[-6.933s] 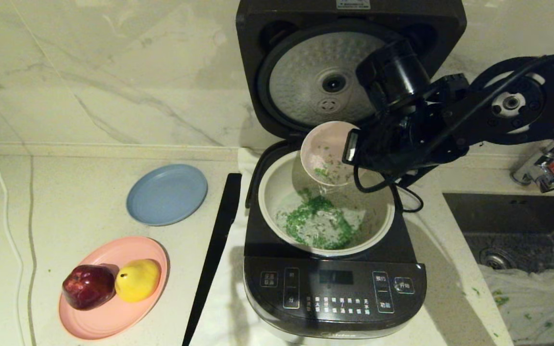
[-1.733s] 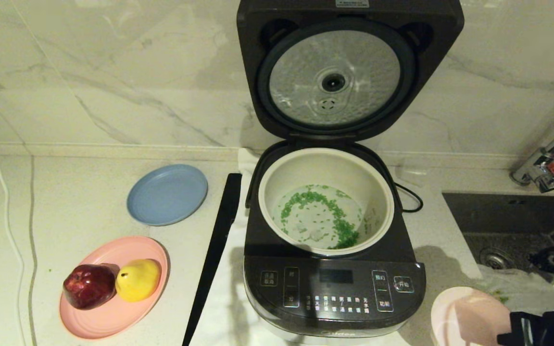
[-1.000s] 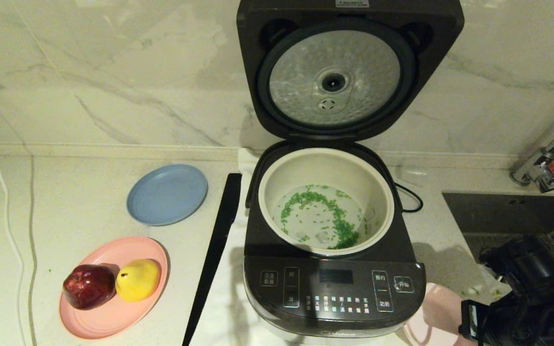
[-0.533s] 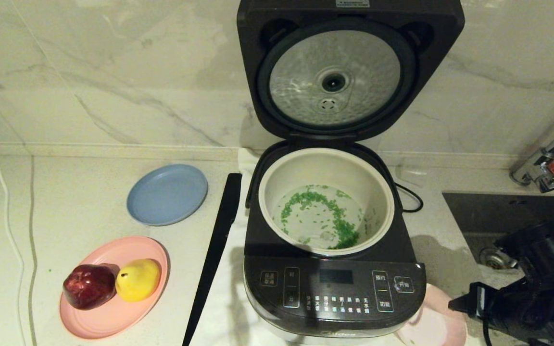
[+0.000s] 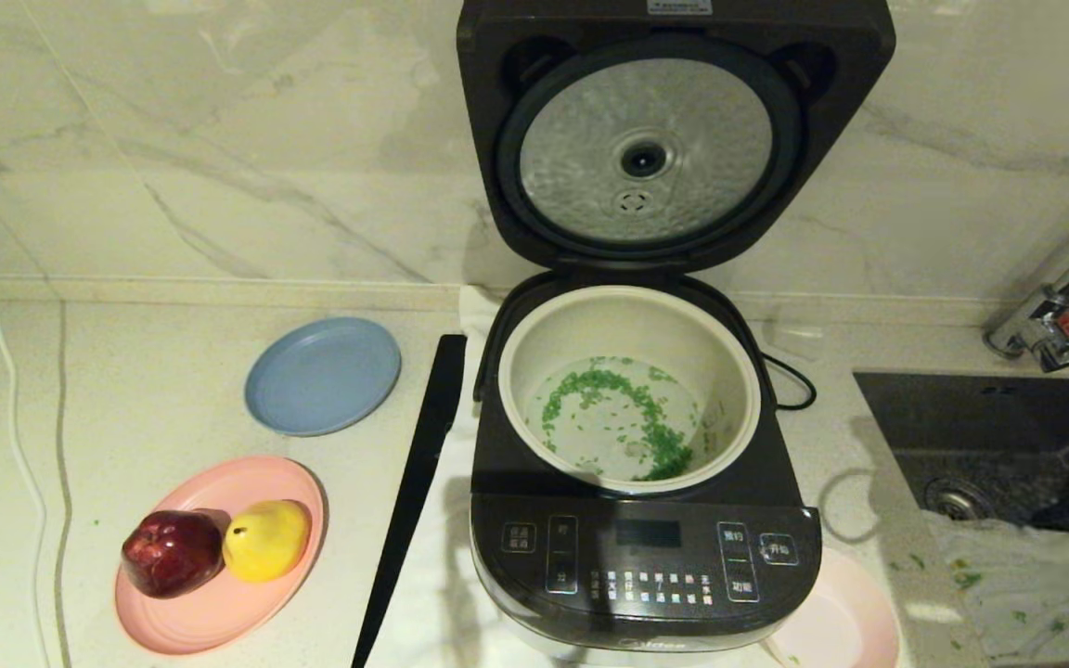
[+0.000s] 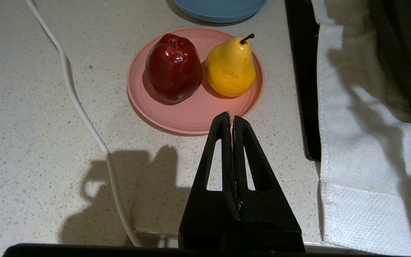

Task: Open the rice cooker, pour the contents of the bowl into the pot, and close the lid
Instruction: Turn off the tap

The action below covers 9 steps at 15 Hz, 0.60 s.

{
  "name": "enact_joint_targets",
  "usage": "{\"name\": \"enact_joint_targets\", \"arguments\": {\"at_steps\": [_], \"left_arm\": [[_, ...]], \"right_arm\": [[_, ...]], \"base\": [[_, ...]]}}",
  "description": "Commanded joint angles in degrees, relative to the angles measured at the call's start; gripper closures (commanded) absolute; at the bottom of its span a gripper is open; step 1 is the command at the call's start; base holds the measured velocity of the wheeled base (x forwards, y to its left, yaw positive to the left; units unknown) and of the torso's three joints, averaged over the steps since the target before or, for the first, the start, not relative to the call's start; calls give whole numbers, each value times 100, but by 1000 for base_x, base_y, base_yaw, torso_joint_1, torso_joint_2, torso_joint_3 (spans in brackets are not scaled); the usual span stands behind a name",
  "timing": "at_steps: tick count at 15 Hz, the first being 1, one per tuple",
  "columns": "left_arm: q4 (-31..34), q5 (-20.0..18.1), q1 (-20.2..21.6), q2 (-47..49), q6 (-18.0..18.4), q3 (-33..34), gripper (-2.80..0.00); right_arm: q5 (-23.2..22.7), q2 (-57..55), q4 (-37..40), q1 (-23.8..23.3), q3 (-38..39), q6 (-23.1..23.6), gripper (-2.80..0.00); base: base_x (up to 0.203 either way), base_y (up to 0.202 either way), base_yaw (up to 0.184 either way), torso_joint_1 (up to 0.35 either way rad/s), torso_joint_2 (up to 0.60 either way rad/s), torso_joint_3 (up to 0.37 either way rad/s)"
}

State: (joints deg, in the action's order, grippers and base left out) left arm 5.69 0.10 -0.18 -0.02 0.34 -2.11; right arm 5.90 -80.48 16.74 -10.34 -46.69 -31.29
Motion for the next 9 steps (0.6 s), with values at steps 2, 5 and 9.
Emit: {"name": "enact_joint_targets", "arguments": {"at_steps": [2, 5, 9], "left_arm": [[2, -1, 1, -6, 1, 0, 0], [2, -1, 1, -6, 1, 0, 0], [2, -1, 1, -6, 1, 0, 0]], "right_arm": [[458, -629, -369, -877, -235, 110, 0], [1440, -979, -1338, -959, -263, 288, 0], [2259, -1503, -2372, -939, -275, 610, 0]], "base": [[0, 0, 0, 0, 0, 0], [0, 0, 0, 0, 0, 0], [0, 0, 0, 0, 0, 0]]}}
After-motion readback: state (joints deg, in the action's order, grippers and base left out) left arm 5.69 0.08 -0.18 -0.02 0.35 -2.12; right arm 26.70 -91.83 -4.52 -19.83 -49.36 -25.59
